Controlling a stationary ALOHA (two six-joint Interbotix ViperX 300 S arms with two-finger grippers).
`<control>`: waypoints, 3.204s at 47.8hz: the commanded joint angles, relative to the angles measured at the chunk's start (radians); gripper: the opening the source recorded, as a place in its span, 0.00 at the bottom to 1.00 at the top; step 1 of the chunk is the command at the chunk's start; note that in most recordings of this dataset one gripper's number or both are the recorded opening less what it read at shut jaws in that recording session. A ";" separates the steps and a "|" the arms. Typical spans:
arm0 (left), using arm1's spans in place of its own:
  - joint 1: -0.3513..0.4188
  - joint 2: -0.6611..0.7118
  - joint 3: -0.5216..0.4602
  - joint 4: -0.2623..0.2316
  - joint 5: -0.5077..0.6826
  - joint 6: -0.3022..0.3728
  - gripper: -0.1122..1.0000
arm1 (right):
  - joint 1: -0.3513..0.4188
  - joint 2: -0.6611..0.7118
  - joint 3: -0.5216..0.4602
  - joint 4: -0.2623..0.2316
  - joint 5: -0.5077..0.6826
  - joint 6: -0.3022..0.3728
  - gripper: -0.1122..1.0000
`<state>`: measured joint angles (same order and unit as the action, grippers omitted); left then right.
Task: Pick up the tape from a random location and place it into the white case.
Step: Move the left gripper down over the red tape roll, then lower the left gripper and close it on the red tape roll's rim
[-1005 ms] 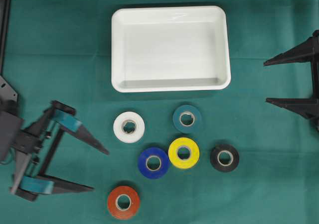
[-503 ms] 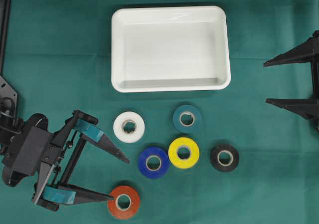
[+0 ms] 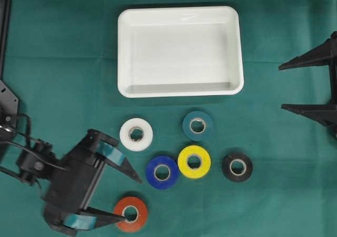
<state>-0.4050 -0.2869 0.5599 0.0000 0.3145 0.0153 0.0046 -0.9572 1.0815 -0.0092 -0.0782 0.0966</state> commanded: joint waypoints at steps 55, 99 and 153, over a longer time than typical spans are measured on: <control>-0.003 0.132 -0.272 0.008 0.502 -0.002 1.00 | 0.005 0.006 -0.031 -0.008 0.011 -0.005 0.93; -0.003 0.155 -0.215 0.008 0.425 -0.002 1.00 | 0.005 0.006 -0.031 -0.008 0.029 -0.006 0.93; -0.032 0.423 -0.117 0.005 0.176 -0.003 1.00 | 0.003 0.038 -0.025 -0.025 0.031 -0.006 0.93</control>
<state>-0.4280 0.1442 0.4556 0.0061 0.5093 0.0138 0.0061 -0.9265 1.0784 -0.0307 -0.0430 0.0920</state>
